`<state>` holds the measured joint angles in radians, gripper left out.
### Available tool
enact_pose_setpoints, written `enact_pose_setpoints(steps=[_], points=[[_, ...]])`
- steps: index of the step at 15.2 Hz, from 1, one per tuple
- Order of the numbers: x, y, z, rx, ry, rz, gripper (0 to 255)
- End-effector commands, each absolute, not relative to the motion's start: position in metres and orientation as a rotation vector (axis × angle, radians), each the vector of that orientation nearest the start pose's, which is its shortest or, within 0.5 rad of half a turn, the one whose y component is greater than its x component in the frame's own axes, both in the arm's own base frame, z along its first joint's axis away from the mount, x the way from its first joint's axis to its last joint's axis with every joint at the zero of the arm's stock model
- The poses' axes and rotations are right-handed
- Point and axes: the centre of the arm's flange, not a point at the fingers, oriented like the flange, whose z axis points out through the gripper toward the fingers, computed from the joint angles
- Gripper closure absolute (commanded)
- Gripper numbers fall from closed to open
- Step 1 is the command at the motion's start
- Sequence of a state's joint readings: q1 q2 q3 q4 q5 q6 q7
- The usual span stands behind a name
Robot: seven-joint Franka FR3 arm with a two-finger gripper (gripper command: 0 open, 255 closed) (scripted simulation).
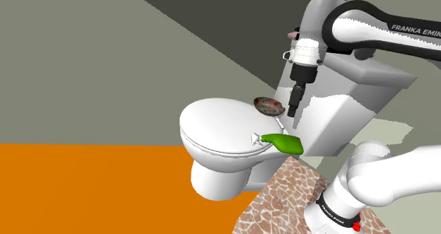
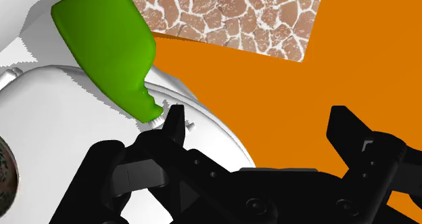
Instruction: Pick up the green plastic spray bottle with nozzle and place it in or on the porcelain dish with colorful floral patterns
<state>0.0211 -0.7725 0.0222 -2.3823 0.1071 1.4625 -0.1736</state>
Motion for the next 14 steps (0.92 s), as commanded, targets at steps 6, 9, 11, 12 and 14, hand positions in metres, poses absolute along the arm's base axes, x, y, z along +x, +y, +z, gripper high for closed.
enact_pose_setpoints(steps=[6,9,11,12,14], points=[[0.309,-0.002,0.511,-3.006,-0.537,0.194,0],[0.320,-0.018,0.479,-2.993,-0.665,0.181,0],[0.328,-0.029,0.457,-2.981,-0.751,0.172,0],[0.332,-0.034,0.447,-2.974,-0.793,0.168,0],[0.341,-0.044,0.425,-2.959,-0.879,0.159,0]])
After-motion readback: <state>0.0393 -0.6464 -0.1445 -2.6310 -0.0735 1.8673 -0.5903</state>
